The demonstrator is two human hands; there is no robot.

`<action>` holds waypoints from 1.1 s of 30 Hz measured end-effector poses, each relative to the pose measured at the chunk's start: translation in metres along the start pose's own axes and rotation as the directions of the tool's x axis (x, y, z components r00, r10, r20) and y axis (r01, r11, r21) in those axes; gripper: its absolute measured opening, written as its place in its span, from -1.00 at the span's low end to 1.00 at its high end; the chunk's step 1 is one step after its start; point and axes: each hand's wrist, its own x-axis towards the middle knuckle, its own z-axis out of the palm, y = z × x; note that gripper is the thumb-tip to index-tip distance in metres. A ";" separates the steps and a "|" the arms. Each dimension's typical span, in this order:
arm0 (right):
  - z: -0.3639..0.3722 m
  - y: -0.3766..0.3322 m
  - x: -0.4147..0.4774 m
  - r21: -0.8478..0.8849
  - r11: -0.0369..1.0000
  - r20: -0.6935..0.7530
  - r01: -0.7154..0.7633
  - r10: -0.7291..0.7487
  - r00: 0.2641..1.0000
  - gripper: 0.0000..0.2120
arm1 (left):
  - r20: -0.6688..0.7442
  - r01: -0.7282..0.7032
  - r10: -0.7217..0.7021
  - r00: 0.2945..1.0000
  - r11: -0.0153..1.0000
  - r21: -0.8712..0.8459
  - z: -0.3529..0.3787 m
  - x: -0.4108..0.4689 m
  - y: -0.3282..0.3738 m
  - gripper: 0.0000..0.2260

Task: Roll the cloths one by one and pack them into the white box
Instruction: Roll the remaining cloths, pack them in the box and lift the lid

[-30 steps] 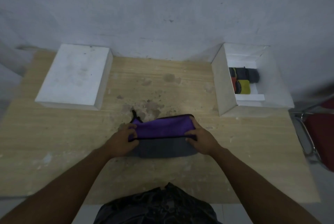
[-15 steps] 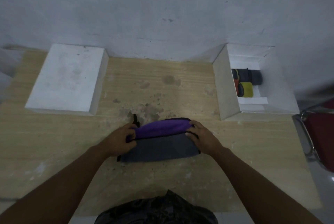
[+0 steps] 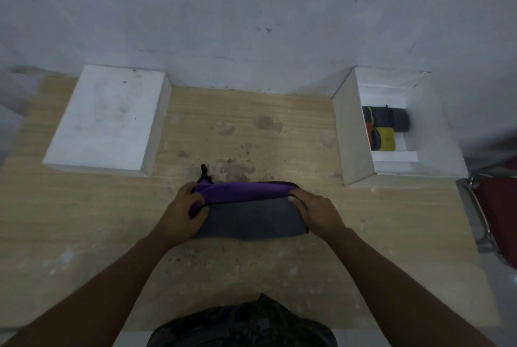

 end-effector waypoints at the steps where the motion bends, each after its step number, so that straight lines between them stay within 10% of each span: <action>1: -0.001 -0.002 0.001 0.018 1.000 -0.031 -0.015 0.016 0.999 -0.68 | -0.049 0.034 -0.036 0.998 0.999 -0.039 -0.002 0.002 0.004 -0.86; 9: 0.000 -0.013 0.011 0.491 0.785 0.005 -0.376 0.430 0.903 -0.57 | -0.257 0.248 -0.266 0.929 0.963 -0.102 0.006 0.014 0.015 -0.79; 17: 0.018 -0.013 -0.034 0.326 0.811 -0.038 -0.486 0.525 0.850 -0.81 | -0.183 0.281 -0.289 0.940 0.957 -0.068 0.025 -0.026 -0.012 -0.74; 22: 0.023 -0.012 -0.049 0.232 0.839 -0.008 -0.493 0.508 0.861 -0.59 | -0.141 0.333 -0.340 0.930 0.940 -0.072 0.025 -0.035 -0.008 -0.78; 29: -0.010 -0.029 -0.044 0.754 0.453 0.082 -0.476 0.654 0.752 -0.92 | -0.132 0.426 -0.565 0.815 0.737 -0.525 -0.003 -0.031 0.019 -0.77; 33: -0.007 -0.020 -0.054 0.655 0.624 0.019 -0.425 0.550 0.835 -0.80 | -0.068 0.374 -0.504 0.861 0.717 -0.588 -0.006 -0.046 0.020 -0.77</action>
